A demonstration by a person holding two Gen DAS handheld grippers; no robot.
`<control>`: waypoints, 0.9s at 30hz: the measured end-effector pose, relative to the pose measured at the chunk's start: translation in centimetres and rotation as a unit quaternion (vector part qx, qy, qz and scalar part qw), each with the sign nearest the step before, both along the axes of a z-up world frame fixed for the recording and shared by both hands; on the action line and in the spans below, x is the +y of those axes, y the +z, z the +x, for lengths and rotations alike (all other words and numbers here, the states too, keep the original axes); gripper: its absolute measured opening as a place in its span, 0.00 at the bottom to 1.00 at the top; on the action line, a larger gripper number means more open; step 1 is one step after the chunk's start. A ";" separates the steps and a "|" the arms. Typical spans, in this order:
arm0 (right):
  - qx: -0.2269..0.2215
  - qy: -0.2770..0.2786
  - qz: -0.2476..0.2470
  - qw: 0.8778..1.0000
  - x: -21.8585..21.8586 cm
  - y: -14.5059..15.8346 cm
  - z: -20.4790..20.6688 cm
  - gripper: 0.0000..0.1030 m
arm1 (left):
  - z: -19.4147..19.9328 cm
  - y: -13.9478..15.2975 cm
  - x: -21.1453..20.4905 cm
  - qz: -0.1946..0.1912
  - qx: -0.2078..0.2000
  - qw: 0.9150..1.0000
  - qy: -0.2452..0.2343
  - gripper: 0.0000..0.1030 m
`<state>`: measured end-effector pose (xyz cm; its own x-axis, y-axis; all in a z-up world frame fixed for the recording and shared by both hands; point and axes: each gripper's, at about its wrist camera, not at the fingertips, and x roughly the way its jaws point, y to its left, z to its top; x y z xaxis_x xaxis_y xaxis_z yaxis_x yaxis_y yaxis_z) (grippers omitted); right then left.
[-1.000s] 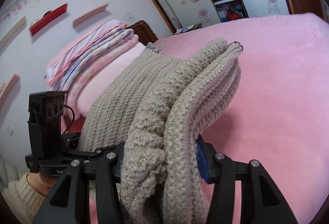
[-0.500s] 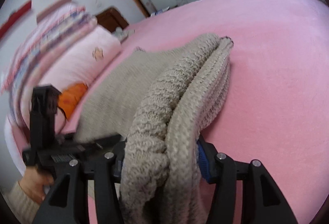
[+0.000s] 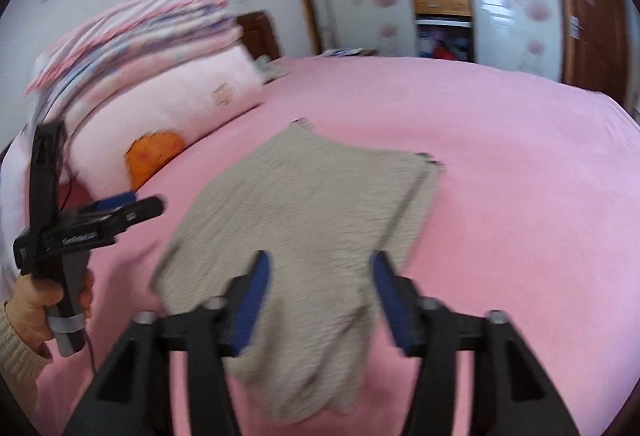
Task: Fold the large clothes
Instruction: 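Lower the folded bundle onto the bed and open both grippers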
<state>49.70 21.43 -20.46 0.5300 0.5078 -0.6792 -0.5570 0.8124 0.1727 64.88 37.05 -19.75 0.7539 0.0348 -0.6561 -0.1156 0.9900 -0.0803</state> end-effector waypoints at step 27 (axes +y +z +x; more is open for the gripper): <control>0.053 -0.077 -0.021 0.995 -6.8 6.2 -4.8 0.18 | -6.4 6.6 -7.8 0.031 0.065 0.997 0.022 0.99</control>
